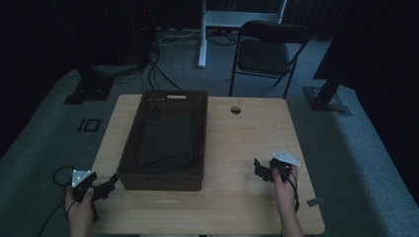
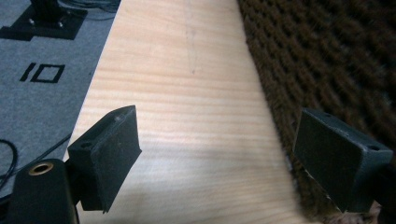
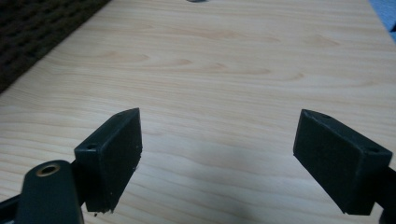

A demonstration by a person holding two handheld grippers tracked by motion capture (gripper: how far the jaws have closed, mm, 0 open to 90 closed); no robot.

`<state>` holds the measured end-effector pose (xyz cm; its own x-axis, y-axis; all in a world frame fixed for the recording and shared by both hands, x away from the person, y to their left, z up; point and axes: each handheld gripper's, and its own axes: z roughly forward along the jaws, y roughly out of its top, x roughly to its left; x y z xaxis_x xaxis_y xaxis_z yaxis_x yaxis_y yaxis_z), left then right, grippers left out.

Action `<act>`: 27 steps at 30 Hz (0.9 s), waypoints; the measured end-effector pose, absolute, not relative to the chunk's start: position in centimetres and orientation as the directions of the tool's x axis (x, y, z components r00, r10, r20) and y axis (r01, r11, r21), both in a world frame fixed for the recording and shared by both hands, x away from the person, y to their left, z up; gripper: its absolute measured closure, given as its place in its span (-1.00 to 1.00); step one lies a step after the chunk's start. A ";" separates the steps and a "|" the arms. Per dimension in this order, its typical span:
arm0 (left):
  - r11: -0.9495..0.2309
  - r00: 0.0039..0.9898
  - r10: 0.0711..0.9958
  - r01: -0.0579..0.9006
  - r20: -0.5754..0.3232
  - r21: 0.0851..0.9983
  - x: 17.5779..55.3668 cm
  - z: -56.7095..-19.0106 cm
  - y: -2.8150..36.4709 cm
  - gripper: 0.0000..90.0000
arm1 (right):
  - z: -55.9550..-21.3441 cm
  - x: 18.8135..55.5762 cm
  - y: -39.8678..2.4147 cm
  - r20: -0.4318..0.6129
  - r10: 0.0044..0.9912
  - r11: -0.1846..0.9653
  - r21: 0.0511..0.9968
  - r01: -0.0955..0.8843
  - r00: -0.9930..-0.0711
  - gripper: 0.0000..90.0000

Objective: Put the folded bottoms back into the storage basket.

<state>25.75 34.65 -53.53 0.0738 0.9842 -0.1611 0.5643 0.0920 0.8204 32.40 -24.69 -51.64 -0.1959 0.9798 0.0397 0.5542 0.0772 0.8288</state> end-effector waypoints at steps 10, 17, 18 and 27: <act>0.100 0.035 0.988 0.580 -0.147 0.808 25.3 -54.3 35.3 -0.67 | -52.8 31.4 -27.5 0.038 0.992 0.040 0.809 0.586 -0.120 -0.66; 0.095 0.015 0.991 0.598 -0.130 0.796 25.3 -54.3 35.5 -0.67 | -53.5 30.7 -29.0 0.010 0.997 0.043 0.789 0.612 -0.083 -0.67; 0.088 0.021 0.992 0.603 -0.126 0.793 25.4 -54.3 35.5 -0.67 | -53.7 30.5 -29.5 0.009 0.997 0.039 0.784 0.619 -0.074 -0.67; 0.078 0.009 0.994 0.637 -0.108 0.767 25.7 -54.4 35.3 -0.67 | -54.7 29.8 -31.1 0.001 0.999 0.023 0.756 0.654 -0.036 -0.67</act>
<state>25.70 35.27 -54.38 0.0089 0.9941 -0.1080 0.6369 0.0776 0.7670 29.80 -31.13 -54.70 -0.0364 0.9993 0.0011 0.6540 0.0230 0.7561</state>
